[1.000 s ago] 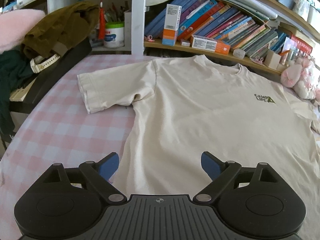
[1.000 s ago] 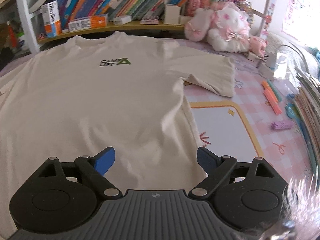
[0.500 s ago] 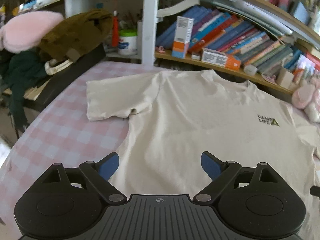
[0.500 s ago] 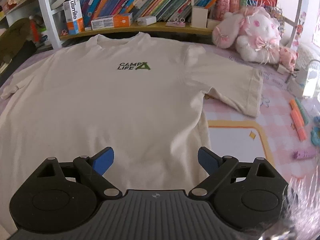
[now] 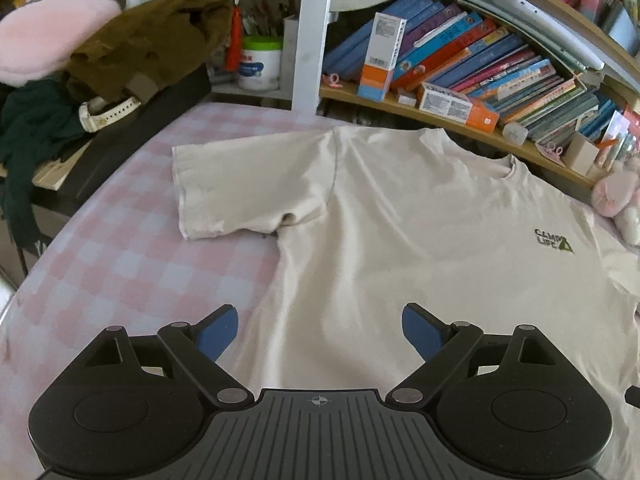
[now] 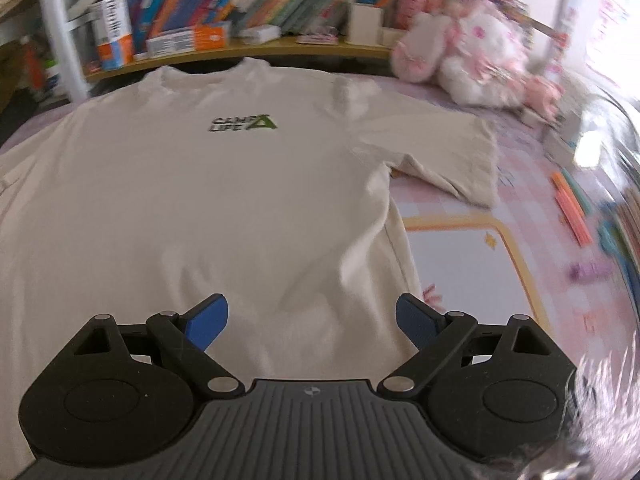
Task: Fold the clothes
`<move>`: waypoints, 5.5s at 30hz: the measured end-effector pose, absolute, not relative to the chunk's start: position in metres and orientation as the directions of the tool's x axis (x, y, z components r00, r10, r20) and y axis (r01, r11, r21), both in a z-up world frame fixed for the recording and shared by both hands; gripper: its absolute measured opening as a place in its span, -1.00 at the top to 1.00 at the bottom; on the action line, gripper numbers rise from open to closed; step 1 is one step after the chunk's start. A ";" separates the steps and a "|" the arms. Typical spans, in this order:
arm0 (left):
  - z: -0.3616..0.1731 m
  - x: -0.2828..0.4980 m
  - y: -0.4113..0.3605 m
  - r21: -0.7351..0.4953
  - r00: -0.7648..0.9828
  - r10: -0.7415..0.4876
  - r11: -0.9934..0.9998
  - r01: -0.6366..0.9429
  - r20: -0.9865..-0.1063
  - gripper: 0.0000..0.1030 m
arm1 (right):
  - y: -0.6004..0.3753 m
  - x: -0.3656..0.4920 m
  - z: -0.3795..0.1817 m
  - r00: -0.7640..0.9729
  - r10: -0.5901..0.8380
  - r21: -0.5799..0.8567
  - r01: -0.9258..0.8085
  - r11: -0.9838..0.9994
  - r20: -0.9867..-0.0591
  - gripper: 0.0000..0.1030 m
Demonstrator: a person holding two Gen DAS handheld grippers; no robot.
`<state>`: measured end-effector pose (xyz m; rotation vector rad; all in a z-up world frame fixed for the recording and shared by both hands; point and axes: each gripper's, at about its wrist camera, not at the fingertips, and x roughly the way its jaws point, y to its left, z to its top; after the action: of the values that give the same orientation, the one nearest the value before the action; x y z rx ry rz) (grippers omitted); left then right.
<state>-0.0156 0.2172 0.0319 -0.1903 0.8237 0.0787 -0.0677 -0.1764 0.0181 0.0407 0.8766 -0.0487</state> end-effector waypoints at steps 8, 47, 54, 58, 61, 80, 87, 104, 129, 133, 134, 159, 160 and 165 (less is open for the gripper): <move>0.013 0.012 0.273 -0.304 0.648 -0.117 0.935 -0.185 -0.753 -0.75 | -0.131 -0.085 0.020 0.643 -0.103 0.009 0.168 0.986 -0.759 -0.90; -0.047 0.048 0.381 -0.752 0.752 -0.141 0.298 -0.588 -0.644 0.32 | -0.108 -0.102 0.022 0.610 -0.218 -0.043 0.288 0.957 -0.762 -0.90; -0.055 0.047 0.379 -0.738 0.742 -0.115 0.280 -0.614 -0.661 0.90 | -0.117 -0.101 0.021 0.620 -0.214 -0.065 0.254 0.965 -0.755 -0.90; -0.039 0.052 0.366 -0.722 0.753 -0.063 0.345 -0.599 -0.655 0.90 | -0.130 -0.093 0.019 0.626 -0.189 -0.068 0.213 0.975 -0.756 -0.90; -0.019 0.064 0.339 -0.684 0.762 -0.062 0.491 -0.539 -0.645 0.90 | -0.140 -0.084 0.016 0.632 -0.156 -0.050 0.181 0.982 -0.759 -0.90; 0.000 0.086 0.122 -0.058 0.588 -0.139 0.986 0.155 -0.797 0.11 | -0.187 -0.051 -0.009 0.600 0.025 0.041 0.012 0.999 -0.799 -0.93; 0.011 0.067 0.195 -0.330 0.671 -0.153 0.933 -0.143 -0.725 -0.20 | -0.187 -0.047 -0.012 0.606 0.051 0.027 -0.048 0.998 -0.794 -1.00; 0.032 0.116 0.228 -0.378 0.764 0.075 0.836 -0.399 -0.640 0.95 | -0.187 -0.044 -0.013 0.621 0.067 0.027 -0.074 0.997 -0.781 -1.00; -0.006 0.114 0.097 -0.043 0.697 -0.100 0.994 0.098 -0.710 0.83 | -0.186 -0.046 -0.013 0.630 0.069 0.019 -0.086 0.996 -0.773 -1.00; 0.001 0.121 0.110 -0.160 0.641 -0.200 0.980 0.121 -0.741 0.53 | -0.187 -0.046 -0.013 0.630 0.074 0.020 -0.093 0.995 -0.773 -1.00; 0.004 0.123 0.119 -0.181 0.637 -0.206 0.978 0.106 -0.742 0.45 | -0.187 -0.047 -0.013 0.631 0.074 0.020 -0.093 0.995 -0.772 -1.00; -0.020 0.265 0.252 -0.169 0.667 -0.059 0.980 -0.102 -0.743 0.97 | -0.172 -0.054 -0.012 0.615 -0.052 0.013 0.101 0.995 -0.787 -1.00; -0.021 0.265 0.254 -0.177 0.668 -0.067 0.979 -0.098 -0.741 0.97 | -0.171 -0.054 -0.012 0.615 -0.054 0.013 0.105 0.994 -0.787 -1.00; -0.019 0.261 0.268 -0.211 0.671 -0.073 0.969 -0.127 -0.738 0.79 | -0.171 -0.053 -0.012 0.612 -0.060 0.013 0.113 0.994 -0.788 -1.00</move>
<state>0.2611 0.2684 -0.0185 -0.2548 0.8377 0.0310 -0.0532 -0.1708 -0.0119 0.0631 0.9063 -0.0995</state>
